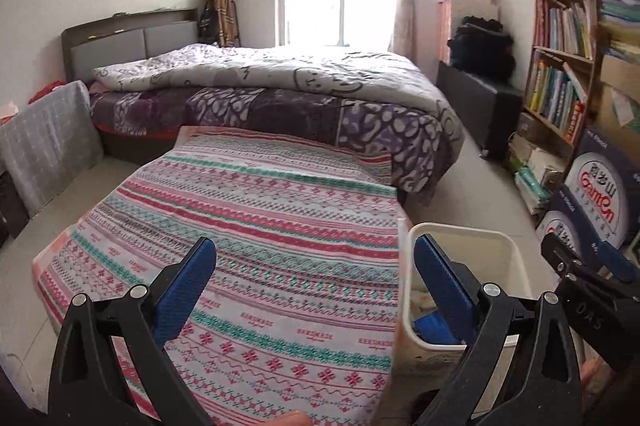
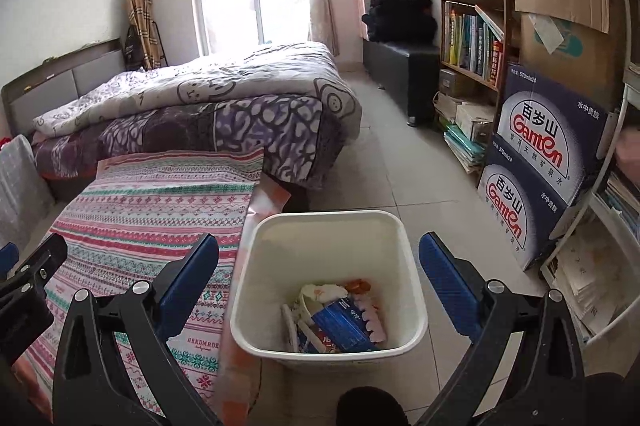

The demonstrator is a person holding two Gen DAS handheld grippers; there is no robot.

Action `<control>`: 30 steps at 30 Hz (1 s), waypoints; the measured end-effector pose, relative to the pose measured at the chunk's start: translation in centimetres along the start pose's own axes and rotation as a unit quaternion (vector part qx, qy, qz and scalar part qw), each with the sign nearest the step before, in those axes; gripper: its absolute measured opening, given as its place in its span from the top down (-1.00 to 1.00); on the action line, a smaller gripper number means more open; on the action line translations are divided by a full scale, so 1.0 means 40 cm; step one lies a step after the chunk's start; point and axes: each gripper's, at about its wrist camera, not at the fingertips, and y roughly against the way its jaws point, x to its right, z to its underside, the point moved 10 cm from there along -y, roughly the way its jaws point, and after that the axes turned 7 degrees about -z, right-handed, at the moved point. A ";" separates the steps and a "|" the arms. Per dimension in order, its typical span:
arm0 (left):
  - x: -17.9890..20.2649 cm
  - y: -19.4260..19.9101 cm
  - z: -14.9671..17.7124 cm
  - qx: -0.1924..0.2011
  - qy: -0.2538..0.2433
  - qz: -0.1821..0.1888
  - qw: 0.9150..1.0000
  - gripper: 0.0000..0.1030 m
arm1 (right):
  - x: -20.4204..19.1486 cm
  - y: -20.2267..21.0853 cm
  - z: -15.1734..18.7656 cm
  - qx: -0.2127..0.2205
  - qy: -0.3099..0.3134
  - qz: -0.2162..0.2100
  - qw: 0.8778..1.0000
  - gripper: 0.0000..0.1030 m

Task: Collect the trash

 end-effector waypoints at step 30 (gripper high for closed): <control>0.083 -0.005 -0.034 0.021 0.011 0.053 0.998 -0.87 | 0.041 0.033 -0.028 0.039 -0.017 0.000 0.999 -0.87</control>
